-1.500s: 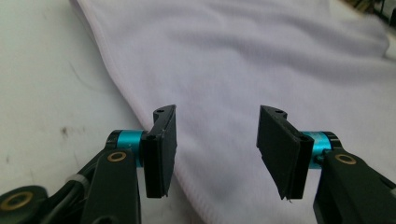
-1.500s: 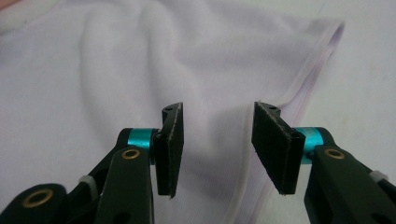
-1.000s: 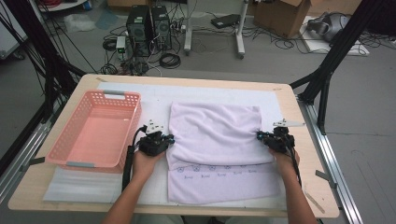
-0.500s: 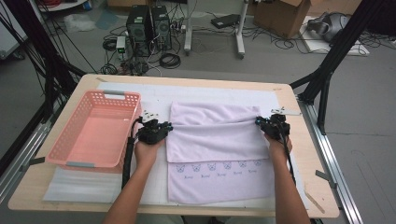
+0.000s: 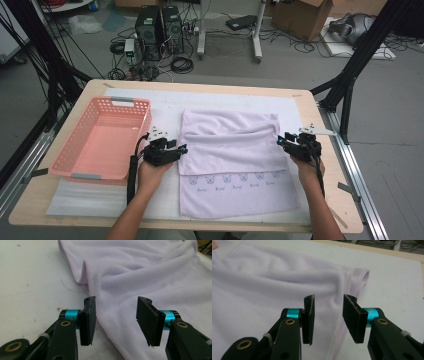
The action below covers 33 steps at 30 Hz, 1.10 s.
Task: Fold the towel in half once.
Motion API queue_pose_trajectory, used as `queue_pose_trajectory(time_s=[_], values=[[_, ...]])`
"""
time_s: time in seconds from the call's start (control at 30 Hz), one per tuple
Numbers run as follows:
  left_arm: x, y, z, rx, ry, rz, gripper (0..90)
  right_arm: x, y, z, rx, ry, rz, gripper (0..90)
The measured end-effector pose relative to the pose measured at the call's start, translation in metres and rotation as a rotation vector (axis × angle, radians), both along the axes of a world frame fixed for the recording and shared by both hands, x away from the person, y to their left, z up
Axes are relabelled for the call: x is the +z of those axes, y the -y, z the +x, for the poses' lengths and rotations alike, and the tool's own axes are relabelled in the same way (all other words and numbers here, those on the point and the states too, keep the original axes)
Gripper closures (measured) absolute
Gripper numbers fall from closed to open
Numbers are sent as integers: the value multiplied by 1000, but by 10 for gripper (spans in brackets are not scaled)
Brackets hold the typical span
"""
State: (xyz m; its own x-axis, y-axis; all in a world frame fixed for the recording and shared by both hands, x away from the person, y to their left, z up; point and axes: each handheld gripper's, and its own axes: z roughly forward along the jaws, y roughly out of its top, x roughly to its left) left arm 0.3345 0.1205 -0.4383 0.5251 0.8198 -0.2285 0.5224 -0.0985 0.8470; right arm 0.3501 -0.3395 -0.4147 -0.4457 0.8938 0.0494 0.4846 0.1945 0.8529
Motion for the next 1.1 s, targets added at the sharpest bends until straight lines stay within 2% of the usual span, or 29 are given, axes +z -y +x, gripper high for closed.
queue_pose_trajectory(time_s=[0.07,0.13,0.2,0.4,0.47,0.67,0.9,1.1], values=[[-2,-1,-11,-5,-7,-16,515,-1,1,-12,17,0,-3,603],[-6,-3,-21,-16,-18,-17,519,-4,3,-26,23,-3,16,596],[-8,-4,-29,-17,-26,-18,519,-8,7,-37,32,-21,22,585],[-5,-4,-41,-46,-29,-2,528,-13,16,-67,38,-21,1,586],[-6,-6,-45,-48,-33,-10,538,-14,18,-74,29,-21,12,591],[-10,-7,-52,-49,-56,-8,584,-14,20,-83,23,-28,14,600],[-14,0,-52,-52,-90,5,664,-16,20,-81,28,-31,10,600],[-12,1,-54,-54,-65,2,817,-16,21,-81,27,-34,8,601]])
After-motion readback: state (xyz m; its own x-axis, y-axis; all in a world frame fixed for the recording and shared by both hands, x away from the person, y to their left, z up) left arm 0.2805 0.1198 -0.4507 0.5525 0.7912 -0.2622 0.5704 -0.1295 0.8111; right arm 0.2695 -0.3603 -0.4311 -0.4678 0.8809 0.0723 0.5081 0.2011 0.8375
